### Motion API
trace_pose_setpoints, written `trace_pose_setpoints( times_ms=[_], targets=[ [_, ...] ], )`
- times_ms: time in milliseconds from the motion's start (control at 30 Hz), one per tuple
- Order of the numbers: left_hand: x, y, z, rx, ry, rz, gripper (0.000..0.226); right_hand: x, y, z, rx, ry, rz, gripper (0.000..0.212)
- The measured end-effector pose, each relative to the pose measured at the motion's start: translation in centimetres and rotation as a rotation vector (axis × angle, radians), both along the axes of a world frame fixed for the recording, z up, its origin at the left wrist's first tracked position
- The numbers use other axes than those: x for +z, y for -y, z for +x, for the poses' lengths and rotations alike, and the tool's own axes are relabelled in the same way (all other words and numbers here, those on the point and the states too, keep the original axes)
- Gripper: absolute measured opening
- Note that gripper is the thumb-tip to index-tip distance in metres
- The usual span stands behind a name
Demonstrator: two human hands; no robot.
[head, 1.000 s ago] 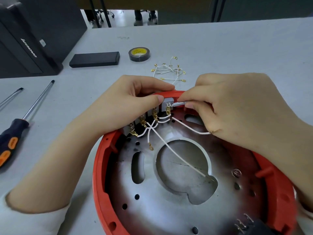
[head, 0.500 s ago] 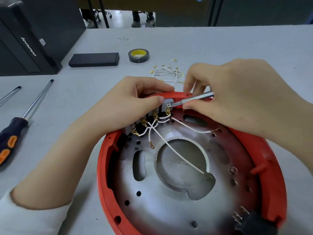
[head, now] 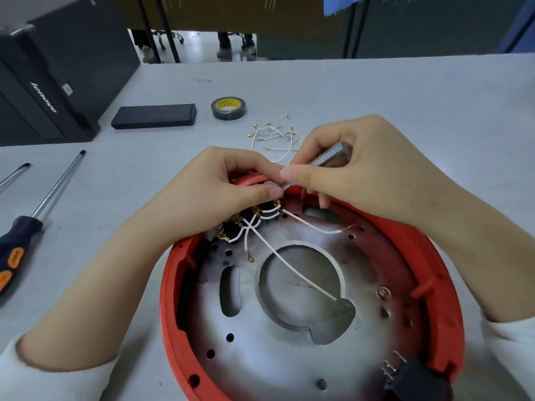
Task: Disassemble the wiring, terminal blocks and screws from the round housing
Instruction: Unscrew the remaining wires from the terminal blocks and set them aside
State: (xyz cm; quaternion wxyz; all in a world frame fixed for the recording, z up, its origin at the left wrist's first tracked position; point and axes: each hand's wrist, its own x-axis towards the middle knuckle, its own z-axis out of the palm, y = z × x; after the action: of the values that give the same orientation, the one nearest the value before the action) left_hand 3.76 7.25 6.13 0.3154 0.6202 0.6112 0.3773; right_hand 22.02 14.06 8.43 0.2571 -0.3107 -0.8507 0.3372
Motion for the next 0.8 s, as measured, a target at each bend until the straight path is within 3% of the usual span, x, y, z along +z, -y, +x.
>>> trace_pose_setpoints(
  times_ms=[133,367,500,800],
  targets=[
    [-0.3,-0.2,-0.2,-0.021,0.051,-0.004,0.018,-1.1,-0.4,-0.1,0.032,-0.087,-0.043,0.021],
    [-0.5,-0.5,-0.3,-0.007,0.079,0.003,0.019,-1.8,-0.3,0.0,0.06,-0.156,0.075,0.022],
    [-0.7,-0.8,-0.2,0.01,0.085,-0.002,0.019,-1.8,-0.8,0.2,0.029,-0.242,-0.017,0.025],
    [-0.6,-0.6,-0.4,-0.024,0.082,0.015,0.018,-2.1,-0.4,0.2,0.057,-0.206,0.06,0.018]
  ],
)
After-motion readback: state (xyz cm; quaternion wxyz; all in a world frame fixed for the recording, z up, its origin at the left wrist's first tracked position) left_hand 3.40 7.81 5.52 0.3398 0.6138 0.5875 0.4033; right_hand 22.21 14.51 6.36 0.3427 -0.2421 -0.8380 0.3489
